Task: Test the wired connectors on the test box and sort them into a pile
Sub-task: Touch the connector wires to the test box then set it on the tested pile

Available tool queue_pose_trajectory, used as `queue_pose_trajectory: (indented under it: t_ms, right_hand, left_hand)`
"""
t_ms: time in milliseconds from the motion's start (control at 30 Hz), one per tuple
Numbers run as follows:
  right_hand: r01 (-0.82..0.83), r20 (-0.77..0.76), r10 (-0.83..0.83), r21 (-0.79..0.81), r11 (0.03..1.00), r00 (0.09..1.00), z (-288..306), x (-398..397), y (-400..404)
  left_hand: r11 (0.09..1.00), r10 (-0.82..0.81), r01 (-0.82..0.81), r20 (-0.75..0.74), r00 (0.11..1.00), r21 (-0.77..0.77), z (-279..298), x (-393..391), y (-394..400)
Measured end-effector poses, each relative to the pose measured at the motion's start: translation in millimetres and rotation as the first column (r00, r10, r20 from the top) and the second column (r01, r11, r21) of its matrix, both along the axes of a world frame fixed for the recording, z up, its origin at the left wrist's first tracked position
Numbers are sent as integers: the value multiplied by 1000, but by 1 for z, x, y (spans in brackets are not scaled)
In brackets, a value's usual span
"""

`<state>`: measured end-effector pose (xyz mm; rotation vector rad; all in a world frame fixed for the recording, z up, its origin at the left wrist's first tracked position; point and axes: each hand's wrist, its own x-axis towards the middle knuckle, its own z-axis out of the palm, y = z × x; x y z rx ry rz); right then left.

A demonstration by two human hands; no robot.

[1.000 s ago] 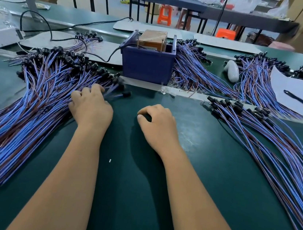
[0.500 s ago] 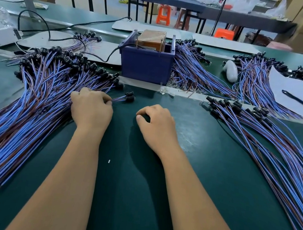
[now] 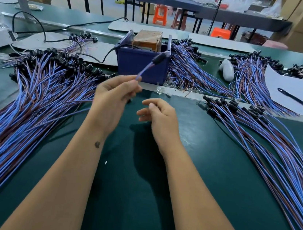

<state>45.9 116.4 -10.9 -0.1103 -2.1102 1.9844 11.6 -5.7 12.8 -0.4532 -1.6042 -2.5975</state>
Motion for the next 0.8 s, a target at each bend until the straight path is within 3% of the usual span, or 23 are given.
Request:
queue_pose_trajectory:
  t_ms: [100,167,300,400,467,567,633,700,767,800]
  right_hand:
    - [-79,-11,79,-249,965,997,13,5,8]
    - [-58,103,101,-359,932,990,17,3,15]
    - [-166,223,277,-415,895,935,15,2,30]
    - [-186,154,283,-456,870,947,11,3,31]
    - [-161,111,247,-499,852,963,7,0,29]
    - [-133,90,201,-486,864,975,4,-1,27]
    - [-93,72,141,-458,884,987,2,-2,27]
    - [-58,37,83,-448,892,996,1,-2,26]
    - [-23,12,32,-425,905,999,1,-3,24]
    - [-1,11,6,-405,914,1000,1,-3,22]
  left_hand:
    - [875,-484,484,-35,874,3,-1,10,11]
    - [756,-655,653,-44,754,-49,-4,15,16]
    - [612,-786,781,22,618,-122,-5,18,15]
    - [505,-843,821,52,535,-266,-8,17,12]
    - [476,-840,814,103,533,-334,-9,16,10]
    - [484,-829,791,92,551,-374,-13,12,6]
    - [545,-797,769,81,599,-334,-12,11,4]
    - [716,-644,657,140,752,-236,-9,7,4]
    - [892,-374,415,224,900,-180,-10,1,6]
    - [936,-228,280,239,944,-215,-11,-1,8]
